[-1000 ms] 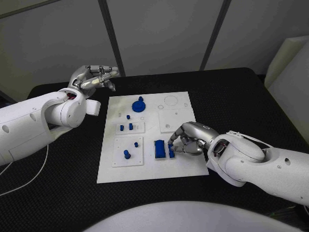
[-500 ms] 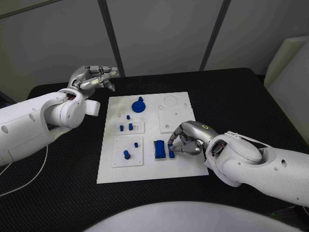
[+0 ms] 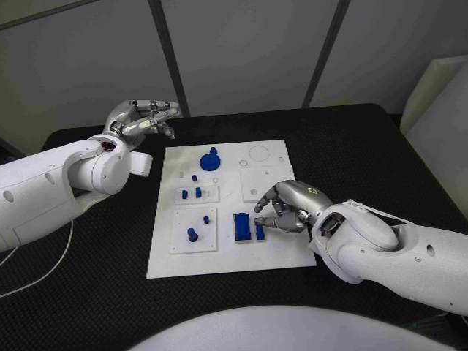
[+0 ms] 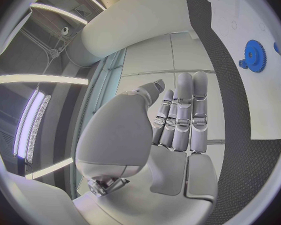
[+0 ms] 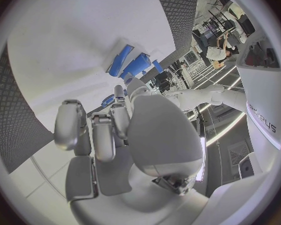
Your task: Assemble the parts on the task board
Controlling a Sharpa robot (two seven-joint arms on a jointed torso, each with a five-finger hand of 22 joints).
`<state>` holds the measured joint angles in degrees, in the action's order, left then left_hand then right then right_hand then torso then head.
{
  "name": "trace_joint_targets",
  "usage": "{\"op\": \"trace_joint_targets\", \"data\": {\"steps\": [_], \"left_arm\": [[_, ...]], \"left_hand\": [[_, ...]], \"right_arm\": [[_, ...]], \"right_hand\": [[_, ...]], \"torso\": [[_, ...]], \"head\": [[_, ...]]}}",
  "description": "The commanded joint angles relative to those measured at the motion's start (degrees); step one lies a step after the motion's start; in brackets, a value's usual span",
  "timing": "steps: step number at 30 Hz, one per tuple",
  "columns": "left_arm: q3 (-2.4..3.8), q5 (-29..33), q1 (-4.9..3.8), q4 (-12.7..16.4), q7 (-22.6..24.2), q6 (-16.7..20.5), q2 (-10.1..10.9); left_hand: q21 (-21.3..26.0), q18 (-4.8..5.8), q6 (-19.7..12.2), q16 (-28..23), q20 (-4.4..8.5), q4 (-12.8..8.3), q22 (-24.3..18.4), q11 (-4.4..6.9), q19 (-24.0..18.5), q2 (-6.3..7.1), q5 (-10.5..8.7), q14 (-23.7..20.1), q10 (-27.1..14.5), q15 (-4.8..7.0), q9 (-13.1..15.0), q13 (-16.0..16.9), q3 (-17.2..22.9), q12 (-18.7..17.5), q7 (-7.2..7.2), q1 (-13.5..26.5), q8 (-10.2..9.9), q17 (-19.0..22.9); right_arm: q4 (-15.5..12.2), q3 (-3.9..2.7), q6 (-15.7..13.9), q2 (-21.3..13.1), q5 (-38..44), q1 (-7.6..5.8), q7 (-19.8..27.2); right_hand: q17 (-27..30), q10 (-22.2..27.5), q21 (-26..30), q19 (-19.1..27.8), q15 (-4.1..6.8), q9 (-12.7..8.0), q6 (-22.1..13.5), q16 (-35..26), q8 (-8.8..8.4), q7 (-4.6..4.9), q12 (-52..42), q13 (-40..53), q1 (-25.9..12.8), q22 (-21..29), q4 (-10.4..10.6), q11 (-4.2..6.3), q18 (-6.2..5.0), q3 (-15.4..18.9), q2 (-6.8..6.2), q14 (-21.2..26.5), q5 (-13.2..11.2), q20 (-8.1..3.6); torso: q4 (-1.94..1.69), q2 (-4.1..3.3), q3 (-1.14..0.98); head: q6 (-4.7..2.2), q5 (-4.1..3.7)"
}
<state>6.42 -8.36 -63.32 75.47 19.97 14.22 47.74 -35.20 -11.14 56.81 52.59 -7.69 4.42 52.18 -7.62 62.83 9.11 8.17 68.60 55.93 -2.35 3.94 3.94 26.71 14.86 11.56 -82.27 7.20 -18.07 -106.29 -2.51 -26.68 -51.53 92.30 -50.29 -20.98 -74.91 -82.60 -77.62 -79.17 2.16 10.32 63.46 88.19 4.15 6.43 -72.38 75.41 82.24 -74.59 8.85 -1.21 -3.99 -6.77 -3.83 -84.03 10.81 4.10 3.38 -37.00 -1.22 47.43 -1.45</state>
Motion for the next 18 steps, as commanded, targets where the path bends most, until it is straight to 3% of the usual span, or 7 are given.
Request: {"op": "trace_joint_targets", "data": {"steps": [1, 11, 18], "left_arm": [[0.04, 0.17, -0.09, 0.00, 0.20, -0.49, -0.06], [0.04, 0.17, -0.09, 0.05, 0.19, -0.45, -0.01], [0.04, 0.17, -0.09, 0.08, 0.19, -0.39, 0.05]], "left_hand": [[0.18, 0.66, -0.49, -0.05, -0.17, 0.00, -0.07, -0.10, -0.36, -0.25, -0.23, -0.21, -0.49, 0.00, -0.04, -0.03, -0.22, 0.18, 0.09, 0.34, 0.22, 0.05], [0.18, 0.66, -0.49, -0.05, -0.17, 0.00, -0.07, -0.10, -0.36, -0.25, -0.23, -0.21, -0.49, 0.00, -0.04, -0.03, -0.22, 0.18, 0.09, 0.34, 0.22, 0.05], [0.18, 0.66, -0.49, -0.05, -0.17, 0.00, -0.07, -0.10, -0.36, -0.25, -0.23, -0.21, -0.49, 0.00, -0.04, -0.03, -0.22, 0.18, 0.09, 0.34, 0.22, 0.05]], "right_arm": [[-0.07, 0.00, -0.93, 0.06, 0.73, -0.04, 0.65], [0.74, 0.00, 4.80, 0.42, 0.60, -0.04, -1.04], [1.13, 0.00, 6.66, 0.63, 0.52, -0.04, -1.67]], "right_hand": [[-12.12, -0.07, -0.15, -0.26, 0.18, -0.08, -0.35, 0.20, -0.23, 0.02, 0.06, 3.18, -0.20, 0.02, 0.38, -0.36, 0.01, 0.07, -0.23, -5.32, -0.40, -0.15], [-11.87, 0.05, -0.01, -0.16, 0.08, -0.25, -0.06, 0.07, -0.07, 0.04, 0.29, 3.02, -0.61, 0.16, 0.67, -0.44, -0.03, 0.15, -0.35, -5.26, -1.09, -0.03], [-11.84, 0.05, 0.05, -0.11, 0.09, -0.27, 0.18, 0.05, 0.05, -0.04, 0.28, 3.03, -0.65, 0.22, 0.77, -0.39, -0.05, 0.05, -0.18, -5.26, -1.10, -0.01]], "torso": [[-0.02, -0.02, 0.01], [-0.05, -0.03, 0.05], [-0.03, -0.01, 0.01]], "head": [[-0.02, -0.01], [0.19, 0.01], [0.27, 0.14]]}}
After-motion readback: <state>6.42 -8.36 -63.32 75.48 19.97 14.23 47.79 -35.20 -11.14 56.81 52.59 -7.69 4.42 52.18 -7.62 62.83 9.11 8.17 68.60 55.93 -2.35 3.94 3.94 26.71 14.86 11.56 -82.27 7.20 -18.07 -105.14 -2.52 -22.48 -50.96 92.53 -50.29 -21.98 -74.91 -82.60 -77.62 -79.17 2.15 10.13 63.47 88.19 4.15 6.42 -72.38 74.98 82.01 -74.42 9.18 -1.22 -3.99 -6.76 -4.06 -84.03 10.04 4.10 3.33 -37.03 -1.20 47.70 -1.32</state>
